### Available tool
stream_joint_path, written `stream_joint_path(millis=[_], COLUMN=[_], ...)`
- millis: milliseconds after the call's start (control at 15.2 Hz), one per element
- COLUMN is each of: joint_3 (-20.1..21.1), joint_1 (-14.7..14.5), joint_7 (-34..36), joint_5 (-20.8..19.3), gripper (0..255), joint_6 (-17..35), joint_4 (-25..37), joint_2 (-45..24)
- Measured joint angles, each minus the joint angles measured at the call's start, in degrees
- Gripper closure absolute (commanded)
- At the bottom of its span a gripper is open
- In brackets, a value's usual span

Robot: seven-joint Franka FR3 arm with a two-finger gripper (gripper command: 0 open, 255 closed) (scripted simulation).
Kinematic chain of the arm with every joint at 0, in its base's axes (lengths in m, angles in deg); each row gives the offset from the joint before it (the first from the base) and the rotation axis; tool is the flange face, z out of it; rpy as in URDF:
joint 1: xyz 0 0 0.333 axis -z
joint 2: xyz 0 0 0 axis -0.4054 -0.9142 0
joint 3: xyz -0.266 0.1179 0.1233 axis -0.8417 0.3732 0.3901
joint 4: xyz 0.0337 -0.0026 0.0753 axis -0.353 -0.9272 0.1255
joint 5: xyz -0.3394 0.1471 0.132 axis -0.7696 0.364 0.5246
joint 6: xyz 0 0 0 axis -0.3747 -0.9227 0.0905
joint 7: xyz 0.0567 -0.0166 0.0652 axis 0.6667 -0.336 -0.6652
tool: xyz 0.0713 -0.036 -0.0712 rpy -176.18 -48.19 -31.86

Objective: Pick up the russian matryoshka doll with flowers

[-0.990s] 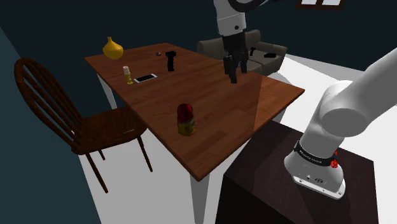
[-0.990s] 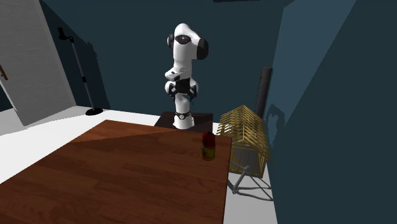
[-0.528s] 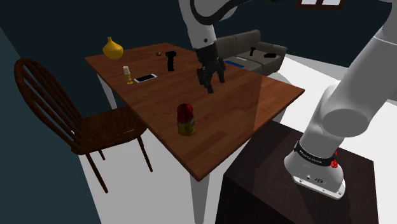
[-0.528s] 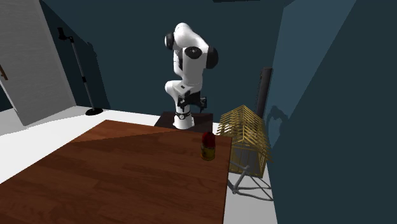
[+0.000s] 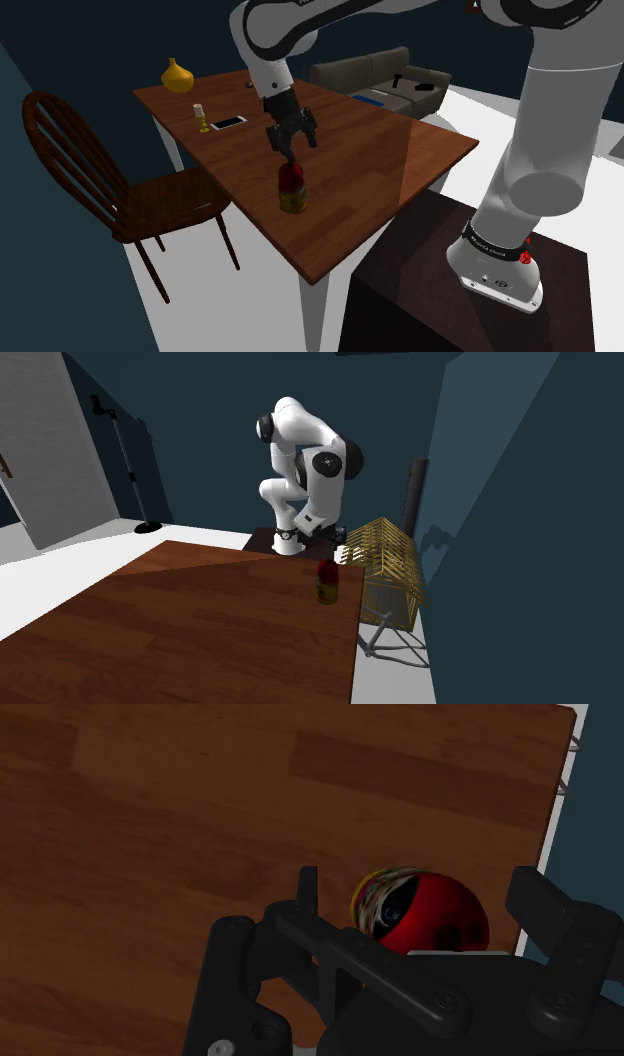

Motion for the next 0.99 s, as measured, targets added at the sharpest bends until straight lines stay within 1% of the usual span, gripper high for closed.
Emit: stream_joint_path(millis=[66,198,330,660,726,990], joint_3=[0.25,0.41,0.48,0.4,0.39,0.37], joint_1=[-0.54,-1.06,-1.34,-1.51,-1.5,-1.47], joint_7=[0.74,1.36,1.63,1.56,1.51,1.45], joint_5=[-0.02,-0.09,-0.17,-0.43,-0.44,-0.45], gripper=[0,0,0,0,255,255], joint_6=[-0.37,-0.77,0.12,3.36,3.6,3.84], joint_4=[2.54,5.16,5.33,3.33,3.13,2.96], joint_2=[-2.76,-5.64,-6.86,-8.2,-8.25,-8.21])
